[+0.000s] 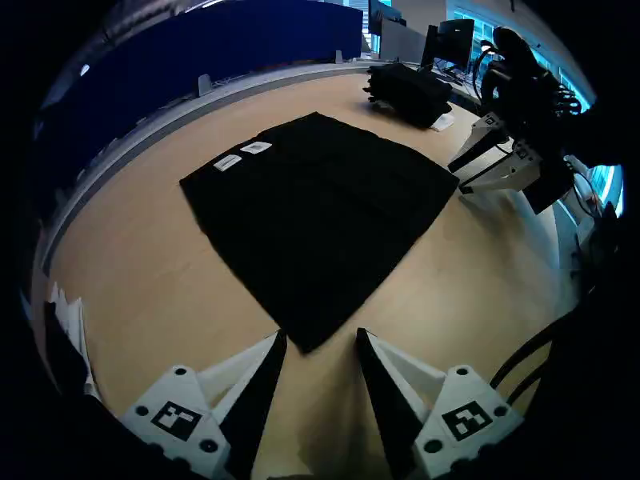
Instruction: Fold towel
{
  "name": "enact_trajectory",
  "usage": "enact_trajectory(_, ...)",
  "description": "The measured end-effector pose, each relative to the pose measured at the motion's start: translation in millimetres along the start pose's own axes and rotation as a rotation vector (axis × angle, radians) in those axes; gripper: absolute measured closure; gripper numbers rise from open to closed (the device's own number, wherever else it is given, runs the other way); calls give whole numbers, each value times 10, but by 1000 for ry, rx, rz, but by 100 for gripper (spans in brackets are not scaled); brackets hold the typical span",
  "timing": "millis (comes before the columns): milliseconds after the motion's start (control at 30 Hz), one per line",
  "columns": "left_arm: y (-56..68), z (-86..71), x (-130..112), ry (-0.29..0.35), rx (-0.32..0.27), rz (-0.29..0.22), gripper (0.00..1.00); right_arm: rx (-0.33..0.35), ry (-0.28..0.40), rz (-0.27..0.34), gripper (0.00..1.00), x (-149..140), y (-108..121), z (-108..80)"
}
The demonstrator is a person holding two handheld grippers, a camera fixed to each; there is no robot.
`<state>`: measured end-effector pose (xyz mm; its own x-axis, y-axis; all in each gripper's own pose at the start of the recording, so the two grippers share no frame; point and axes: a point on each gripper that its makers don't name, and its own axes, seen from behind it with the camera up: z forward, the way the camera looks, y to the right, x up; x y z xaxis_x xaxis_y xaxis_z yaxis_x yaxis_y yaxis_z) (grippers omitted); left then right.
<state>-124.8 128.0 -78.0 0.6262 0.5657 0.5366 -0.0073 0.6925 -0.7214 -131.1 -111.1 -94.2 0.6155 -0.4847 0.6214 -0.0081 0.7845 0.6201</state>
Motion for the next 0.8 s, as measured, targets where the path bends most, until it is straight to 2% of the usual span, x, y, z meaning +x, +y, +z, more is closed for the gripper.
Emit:
enact_trajectory(33, -3, -2, -2, 0, 1, 0, 46, 1, -2, 3, 51, -5, -6, 3)
enact_trajectory(167, -6, -9, -4, -2, 6, -4, 48, -4, -6, 14, 57, -26, -13, 13)
enact_trajectory(233, -4, -9, -1, -3, 8, -6, 48, -6, -5, 18, 58, -29, -14, 12)
enact_trajectory(300, -1, -8, 2, -5, 10, -8, 55, -6, -4, 20, 58, -28, -18, 7)
enact_trajectory(433, 1, -5, 4, -7, 14, -9, 60, -4, -4, 27, 58, -22, -11, -6)
enact_trajectory(700, -12, 7, -14, -10, 23, -15, 69, -17, -8, 34, 72, -25, 41, -6)
enact_trajectory(800, -22, 9, -16, -10, 30, -18, 76, -18, -13, 30, 81, -24, 40, -13)
